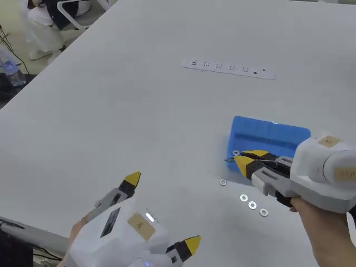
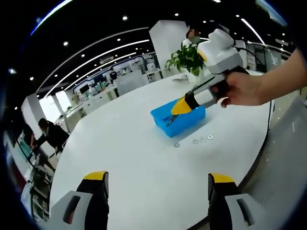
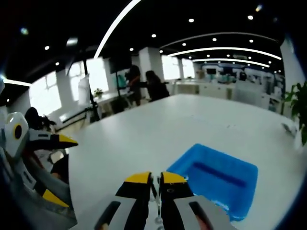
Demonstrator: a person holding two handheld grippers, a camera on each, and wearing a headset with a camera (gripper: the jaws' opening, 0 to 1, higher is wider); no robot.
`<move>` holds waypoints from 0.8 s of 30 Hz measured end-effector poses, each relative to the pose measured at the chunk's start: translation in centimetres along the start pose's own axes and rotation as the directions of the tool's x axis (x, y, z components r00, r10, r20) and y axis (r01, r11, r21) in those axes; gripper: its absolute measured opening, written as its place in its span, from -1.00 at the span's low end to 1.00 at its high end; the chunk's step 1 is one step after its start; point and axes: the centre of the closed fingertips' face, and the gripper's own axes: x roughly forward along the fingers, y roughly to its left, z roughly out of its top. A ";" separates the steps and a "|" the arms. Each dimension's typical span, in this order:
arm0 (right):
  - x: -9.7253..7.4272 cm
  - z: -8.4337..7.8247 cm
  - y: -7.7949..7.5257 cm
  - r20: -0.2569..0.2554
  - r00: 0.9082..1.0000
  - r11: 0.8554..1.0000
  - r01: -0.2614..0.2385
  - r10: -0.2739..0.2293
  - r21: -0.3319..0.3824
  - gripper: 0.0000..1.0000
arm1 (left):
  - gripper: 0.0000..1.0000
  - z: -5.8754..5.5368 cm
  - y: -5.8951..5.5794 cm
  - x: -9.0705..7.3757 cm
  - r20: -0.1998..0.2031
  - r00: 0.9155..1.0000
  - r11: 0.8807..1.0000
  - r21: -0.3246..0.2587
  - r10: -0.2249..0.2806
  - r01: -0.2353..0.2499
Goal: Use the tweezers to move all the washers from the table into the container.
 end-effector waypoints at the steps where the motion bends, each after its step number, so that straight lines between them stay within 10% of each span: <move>1: 0.1 -0.2 0.0 0.000 1.000 1.000 -0.002 0.002 0.002 -0.93 | 0.73 -0.1 0.1 0.0 -0.004 1.000 1.000 -0.007 0.001 -0.001; 18: 0.6 -3.6 -0.1 -0.204 0.979 1.000 0.000 -0.001 -0.006 -0.95 | 0.66 -0.5 0.0 0.0 -0.027 1.000 1.000 0.016 0.008 -0.007; 24: 0.4 -4.8 0.2 -0.332 0.943 0.999 0.005 -0.015 -0.032 -0.96 | 0.64 -0.5 0.1 0.0 -0.024 1.000 1.000 0.023 0.014 -0.013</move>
